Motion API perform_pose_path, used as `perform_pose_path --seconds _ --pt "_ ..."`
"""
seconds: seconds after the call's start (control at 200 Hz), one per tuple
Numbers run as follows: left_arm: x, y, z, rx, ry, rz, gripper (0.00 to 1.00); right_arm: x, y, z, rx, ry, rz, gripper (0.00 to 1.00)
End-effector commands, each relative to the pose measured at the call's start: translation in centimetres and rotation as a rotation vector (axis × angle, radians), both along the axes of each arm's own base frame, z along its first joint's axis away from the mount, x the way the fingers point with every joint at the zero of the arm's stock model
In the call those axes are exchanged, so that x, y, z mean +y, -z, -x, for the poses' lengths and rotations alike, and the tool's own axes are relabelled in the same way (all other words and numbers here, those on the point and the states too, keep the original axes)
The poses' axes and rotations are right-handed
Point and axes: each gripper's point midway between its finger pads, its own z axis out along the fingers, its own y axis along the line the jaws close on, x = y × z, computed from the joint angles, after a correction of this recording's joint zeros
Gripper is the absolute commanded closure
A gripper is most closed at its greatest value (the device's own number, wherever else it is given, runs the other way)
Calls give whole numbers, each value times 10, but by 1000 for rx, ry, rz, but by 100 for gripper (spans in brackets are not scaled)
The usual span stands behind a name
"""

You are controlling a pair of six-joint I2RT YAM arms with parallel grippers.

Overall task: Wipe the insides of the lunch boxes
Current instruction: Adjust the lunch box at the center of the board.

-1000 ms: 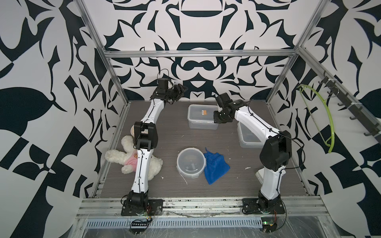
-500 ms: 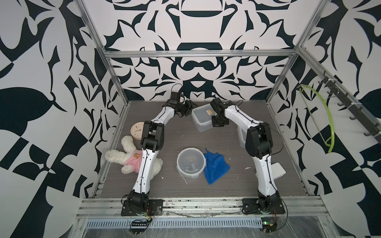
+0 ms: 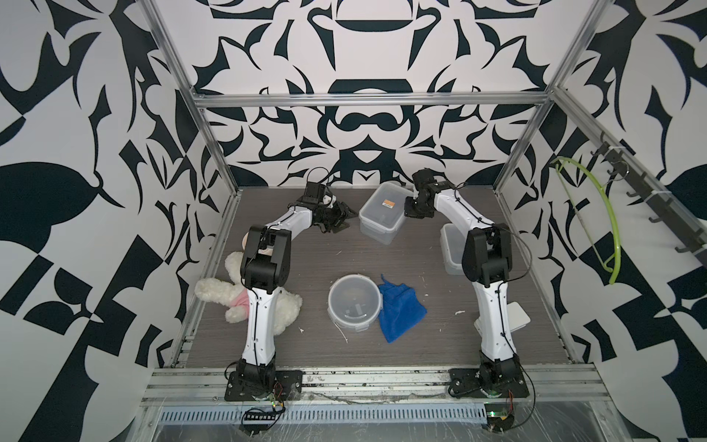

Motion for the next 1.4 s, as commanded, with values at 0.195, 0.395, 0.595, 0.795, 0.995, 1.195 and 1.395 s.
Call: perform_pose_path --seconds 0.195,0.395,0.595,0.795,0.995,1.195,1.395 --pt "18 -125 -31 -243 -51 -84 38 -3 -52 -23 -248 -28 -495 70" --pt "16 -137 -40 -255 -61 -109 37 52 -43 -50 -237 -129 -578 72" --pt "21 -139 -45 -269 -68 -149 37 96 -46 -68 -272 -164 -726 72" --pt "18 -128 -55 -244 -54 -155 37 102 -43 -61 -310 -176 -843 65" --pt "17 -98 -54 -163 -48 -164 38 103 -50 -45 -367 -180 -1009 42" --pt "34 -87 -53 -147 -80 -225 34 125 -39 -12 -316 -217 -1013 50" --pt "42 -96 -60 -166 -98 -244 33 170 -33 37 -268 -296 -995 53"
